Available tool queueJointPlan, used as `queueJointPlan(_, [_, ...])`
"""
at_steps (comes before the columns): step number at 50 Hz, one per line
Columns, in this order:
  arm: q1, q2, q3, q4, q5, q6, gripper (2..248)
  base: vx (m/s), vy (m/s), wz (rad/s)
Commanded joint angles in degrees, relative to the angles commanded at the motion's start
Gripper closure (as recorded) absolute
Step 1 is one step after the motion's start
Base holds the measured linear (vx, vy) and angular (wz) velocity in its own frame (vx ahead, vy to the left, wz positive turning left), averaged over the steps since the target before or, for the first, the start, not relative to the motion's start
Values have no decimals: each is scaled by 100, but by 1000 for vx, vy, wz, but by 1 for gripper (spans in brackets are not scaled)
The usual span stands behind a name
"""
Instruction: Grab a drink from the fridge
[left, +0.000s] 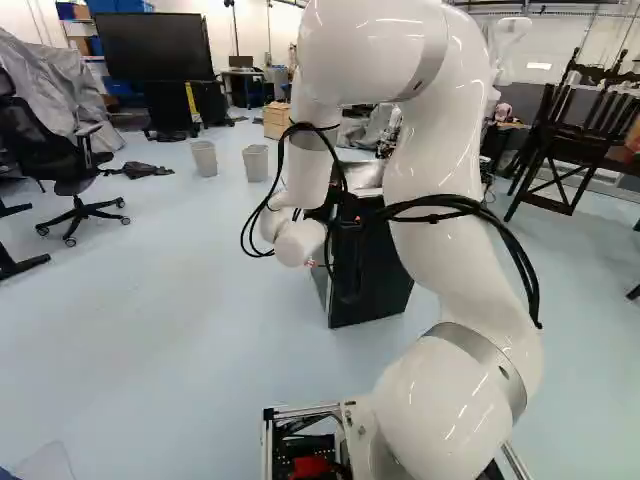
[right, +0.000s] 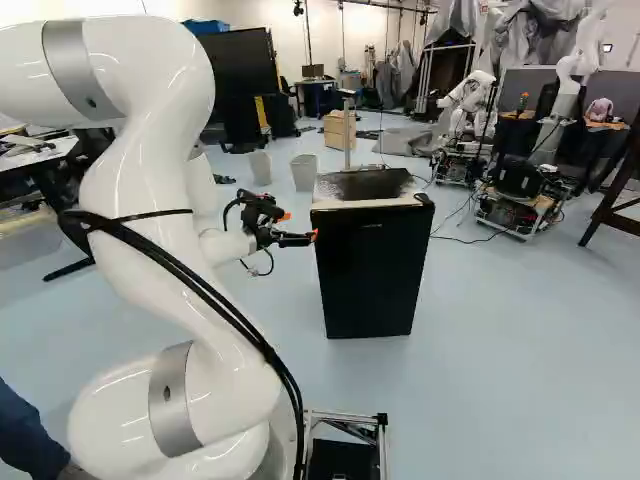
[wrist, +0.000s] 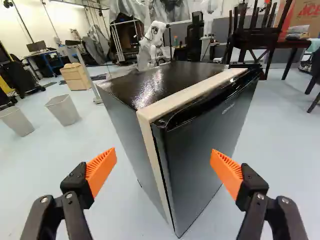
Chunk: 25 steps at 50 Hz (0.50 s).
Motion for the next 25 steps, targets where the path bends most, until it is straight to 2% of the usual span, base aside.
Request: queueJointPlan(25, [-216,-98,-152,1,0,0,3,0,0,0])
